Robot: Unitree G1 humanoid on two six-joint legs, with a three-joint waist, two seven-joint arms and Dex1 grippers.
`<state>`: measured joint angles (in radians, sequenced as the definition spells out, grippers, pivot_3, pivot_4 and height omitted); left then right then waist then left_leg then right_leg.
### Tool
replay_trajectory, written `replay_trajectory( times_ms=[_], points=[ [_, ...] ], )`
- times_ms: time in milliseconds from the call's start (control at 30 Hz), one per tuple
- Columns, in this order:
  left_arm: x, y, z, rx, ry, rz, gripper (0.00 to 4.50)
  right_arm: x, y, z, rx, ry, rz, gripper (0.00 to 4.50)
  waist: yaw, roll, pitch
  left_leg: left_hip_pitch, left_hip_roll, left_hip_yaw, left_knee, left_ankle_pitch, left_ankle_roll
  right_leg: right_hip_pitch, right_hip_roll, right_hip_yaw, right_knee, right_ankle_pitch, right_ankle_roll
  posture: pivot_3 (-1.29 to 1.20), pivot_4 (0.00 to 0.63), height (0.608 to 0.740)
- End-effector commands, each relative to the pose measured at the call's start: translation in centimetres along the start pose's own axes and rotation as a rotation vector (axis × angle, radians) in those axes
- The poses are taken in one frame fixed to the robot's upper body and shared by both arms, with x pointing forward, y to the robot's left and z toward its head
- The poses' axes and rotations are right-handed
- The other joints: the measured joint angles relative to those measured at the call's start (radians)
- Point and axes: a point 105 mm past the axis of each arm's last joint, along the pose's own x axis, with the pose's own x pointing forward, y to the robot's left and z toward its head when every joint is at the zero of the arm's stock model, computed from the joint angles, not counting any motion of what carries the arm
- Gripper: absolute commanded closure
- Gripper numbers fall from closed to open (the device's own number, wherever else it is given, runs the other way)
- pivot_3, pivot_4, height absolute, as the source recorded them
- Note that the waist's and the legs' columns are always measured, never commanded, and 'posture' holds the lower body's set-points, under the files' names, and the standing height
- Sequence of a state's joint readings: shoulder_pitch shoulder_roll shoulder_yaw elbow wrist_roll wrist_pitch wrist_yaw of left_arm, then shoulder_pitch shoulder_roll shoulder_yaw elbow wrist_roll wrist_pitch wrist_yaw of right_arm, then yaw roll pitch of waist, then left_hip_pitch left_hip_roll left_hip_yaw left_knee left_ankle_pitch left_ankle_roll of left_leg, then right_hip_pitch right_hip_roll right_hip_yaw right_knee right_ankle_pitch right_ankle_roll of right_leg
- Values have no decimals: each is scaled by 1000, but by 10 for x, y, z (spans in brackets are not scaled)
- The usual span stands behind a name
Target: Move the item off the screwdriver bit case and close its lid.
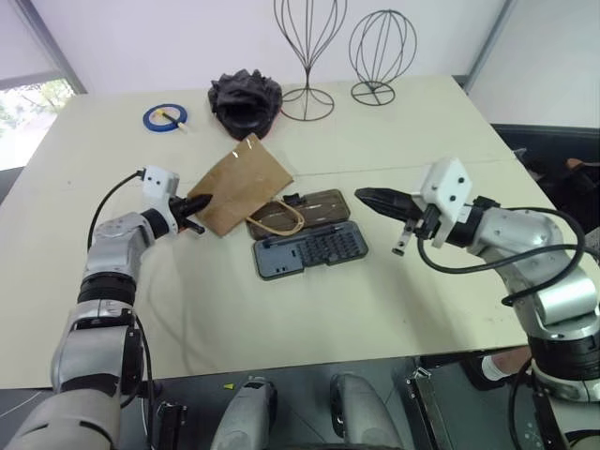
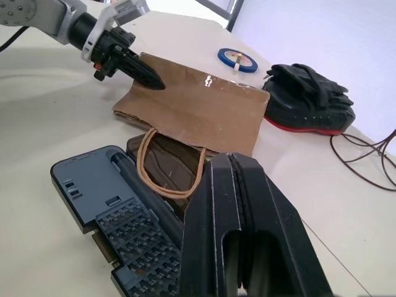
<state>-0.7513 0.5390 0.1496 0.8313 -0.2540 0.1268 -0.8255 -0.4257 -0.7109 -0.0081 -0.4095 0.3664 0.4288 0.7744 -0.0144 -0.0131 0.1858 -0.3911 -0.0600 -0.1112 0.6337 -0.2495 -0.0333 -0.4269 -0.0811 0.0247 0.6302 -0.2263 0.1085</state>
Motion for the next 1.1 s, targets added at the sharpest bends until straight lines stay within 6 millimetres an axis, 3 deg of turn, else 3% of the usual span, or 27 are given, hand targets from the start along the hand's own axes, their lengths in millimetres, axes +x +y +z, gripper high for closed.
replay_trajectory(
  times_ms=[33,233,400,567,800,967,1100],
  points=[
    [-12,17,24,6,-116,104,4425,-1,0,12,-33,-38,-6,4500,-2,0,0,0,0,0,0,0,0,0,0,0,0,0,0,0,150,740],
    [-58,62,54,-53,-295,445,4425,4,3,11,-24,-49,17,4500,-2,0,0,0,2,-1,0,0,0,0,0,0,0,0,0,0,150,740],
    [-115,94,52,-89,-349,765,4425,10,5,10,-17,-62,48,4500,-1,0,0,0,2,-3,0,0,0,-1,0,1,0,0,0,0,150,740],
    [-160,113,24,-144,-304,1010,4425,17,7,11,-15,-80,83,4500,3,-1,0,0,2,-3,0,0,0,-1,0,1,0,0,0,0,150,740],
    [-173,121,-18,-186,-182,1150,4425,21,7,13,-20,-88,111,4500,6,-3,-2,0,1,-3,0,0,-1,0,-1,0,0,0,0,0,150,740],
    [-170,119,-29,-193,-153,1160,2113,18,8,13,-18,-80,113,4500,3,-3,-2,0,1,-3,0,0,-1,0,-1,0,0,0,0,0,150,740],
    [-179,120,-23,-150,-170,1211,189,15,9,12,-12,-68,110,4500,1,-3,-2,0,2,-3,-1,0,-1,0,-1,0,0,0,0,0,150,740]
  ],
)
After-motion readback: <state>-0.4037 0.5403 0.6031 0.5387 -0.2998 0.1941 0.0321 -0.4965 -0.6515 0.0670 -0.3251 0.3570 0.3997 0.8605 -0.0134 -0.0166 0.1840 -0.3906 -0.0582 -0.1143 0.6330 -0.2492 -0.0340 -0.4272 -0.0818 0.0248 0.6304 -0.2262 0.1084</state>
